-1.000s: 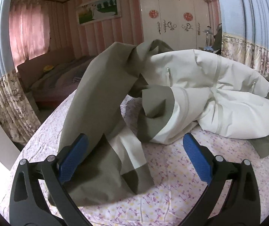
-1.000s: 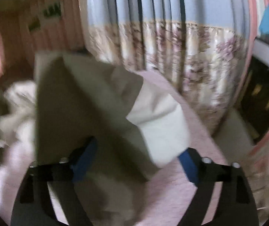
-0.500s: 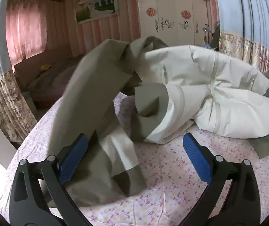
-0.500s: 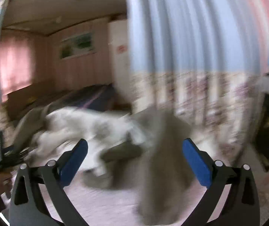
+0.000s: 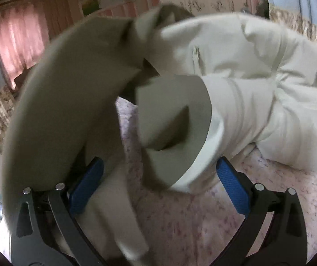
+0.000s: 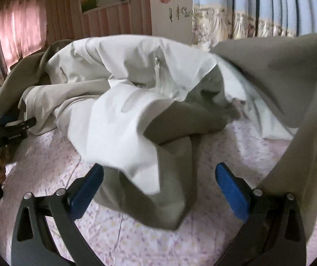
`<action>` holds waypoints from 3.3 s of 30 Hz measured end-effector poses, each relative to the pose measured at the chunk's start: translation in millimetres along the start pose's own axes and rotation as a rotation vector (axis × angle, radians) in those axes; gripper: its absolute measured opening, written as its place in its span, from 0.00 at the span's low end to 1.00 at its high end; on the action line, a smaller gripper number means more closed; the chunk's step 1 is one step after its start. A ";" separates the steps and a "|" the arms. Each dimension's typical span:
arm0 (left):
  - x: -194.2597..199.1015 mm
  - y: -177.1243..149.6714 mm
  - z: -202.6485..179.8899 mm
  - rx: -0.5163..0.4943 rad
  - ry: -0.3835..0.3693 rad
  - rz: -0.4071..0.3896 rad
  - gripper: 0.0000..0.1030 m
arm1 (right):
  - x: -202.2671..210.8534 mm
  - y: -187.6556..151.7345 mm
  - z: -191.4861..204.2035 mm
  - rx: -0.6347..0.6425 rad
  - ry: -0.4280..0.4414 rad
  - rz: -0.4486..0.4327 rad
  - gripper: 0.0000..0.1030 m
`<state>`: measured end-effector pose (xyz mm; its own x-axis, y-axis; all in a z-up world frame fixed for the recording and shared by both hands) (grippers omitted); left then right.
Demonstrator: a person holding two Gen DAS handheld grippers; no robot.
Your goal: Fold large clothes
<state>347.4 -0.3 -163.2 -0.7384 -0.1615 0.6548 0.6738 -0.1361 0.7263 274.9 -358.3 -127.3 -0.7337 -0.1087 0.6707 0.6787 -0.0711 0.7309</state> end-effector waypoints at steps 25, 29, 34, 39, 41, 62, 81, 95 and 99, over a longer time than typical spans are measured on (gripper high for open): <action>238.5 29.5 62.0 -0.050 -0.213 -0.269 0.09 | 210.2 64.4 -4.0 0.003 0.102 -0.381 0.08; 262.2 -6.5 61.0 -0.084 -0.207 -0.242 0.14 | 221.0 31.9 -4.0 0.007 0.128 -0.302 0.09; 241.1 -61.1 71.8 -0.050 -0.122 -0.150 0.85 | 198.2 -26.7 -35.8 -0.111 0.084 -0.131 0.73; 251.8 -74.2 98.4 -0.003 -0.077 -0.165 0.96 | 232.7 -35.6 -58.5 -0.167 0.055 -0.199 0.80; 255.8 -60.8 104.2 0.011 -0.067 -0.189 0.97 | 240.4 -23.2 -58.5 -0.159 0.056 -0.225 0.83; 35.8 118.0 39.9 -0.029 0.039 -0.071 0.97 | -30.7 151.3 -21.7 0.025 -0.045 0.065 0.91; -95.5 151.4 8.9 -0.059 0.037 -0.013 0.01 | -127.0 188.6 -19.2 0.129 -0.173 0.006 0.06; -114.1 193.5 21.0 -0.034 0.102 -0.063 0.80 | -169.5 212.2 -15.9 0.147 -0.199 0.064 0.88; -84.7 170.0 21.4 0.001 -0.016 -0.041 0.89 | -130.3 182.0 -9.8 0.146 -0.122 0.062 0.88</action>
<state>523.9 11.1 -90.8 -0.7658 -0.1401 0.6276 0.6428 -0.1411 0.7529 494.4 -366.8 -82.8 -0.6949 0.0131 0.7189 0.7175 0.0780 0.6922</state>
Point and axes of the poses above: each gripper's, at about its wrist camera, not at the fingertips, and x roughly against the way its jaws point, z to its left, y to its top, the point moved 5 cm from there along -x, roughly the way its jaws point, and after that the axes turned 2 degrees about y, right-handed, at the moved point
